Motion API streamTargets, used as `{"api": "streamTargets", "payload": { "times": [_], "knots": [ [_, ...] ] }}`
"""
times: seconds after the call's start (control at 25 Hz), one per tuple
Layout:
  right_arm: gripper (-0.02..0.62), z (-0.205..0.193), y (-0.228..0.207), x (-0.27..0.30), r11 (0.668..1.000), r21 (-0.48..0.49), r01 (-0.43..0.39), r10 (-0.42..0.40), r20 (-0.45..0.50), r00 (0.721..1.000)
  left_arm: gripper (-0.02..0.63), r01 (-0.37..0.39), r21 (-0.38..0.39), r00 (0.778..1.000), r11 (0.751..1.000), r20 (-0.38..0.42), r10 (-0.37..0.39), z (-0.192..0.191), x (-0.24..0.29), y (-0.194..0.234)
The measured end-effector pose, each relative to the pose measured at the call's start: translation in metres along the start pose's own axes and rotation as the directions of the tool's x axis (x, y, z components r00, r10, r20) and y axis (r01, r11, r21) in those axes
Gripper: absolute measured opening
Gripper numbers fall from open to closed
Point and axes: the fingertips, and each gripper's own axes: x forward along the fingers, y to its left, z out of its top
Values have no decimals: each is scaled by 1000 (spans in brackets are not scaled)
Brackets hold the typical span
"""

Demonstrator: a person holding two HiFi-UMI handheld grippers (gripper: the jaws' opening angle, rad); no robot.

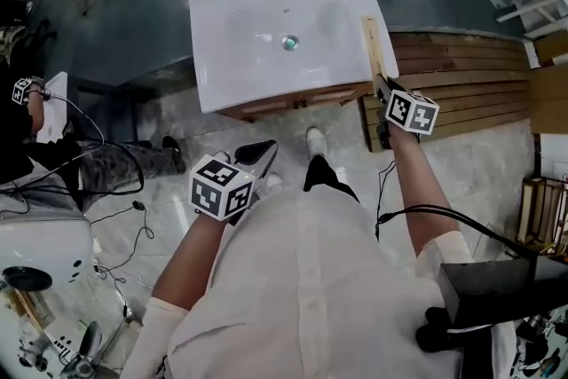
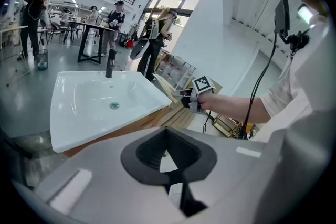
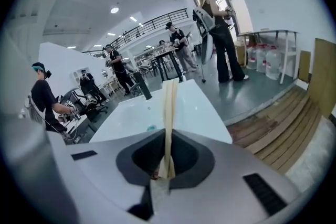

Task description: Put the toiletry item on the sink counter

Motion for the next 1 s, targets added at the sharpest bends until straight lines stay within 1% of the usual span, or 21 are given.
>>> {"api": "streamTargets", "payload": {
  "times": [0.08,0.24,0.48,0.68,1.0],
  "knots": [
    [17,18,-18,25,1000,-14,7,-7,-13,1000,6,-14,-5,1000,1000,0,14,19,14,8],
    [17,40,-61,67,999,-8,47,-48,-45,998,6,-54,-21,998,998,11,54,54,46,20],
    [17,72,-88,126,999,7,45,-44,-105,993,6,-122,-63,993,991,-8,122,102,69,40],
    [17,83,-99,164,999,-8,47,-48,-124,991,6,-155,-81,988,985,-11,155,114,84,54],
    [18,88,-116,187,999,-7,54,-54,-147,988,6,-186,-104,983,977,-22,184,125,98,64]
  ]
}}
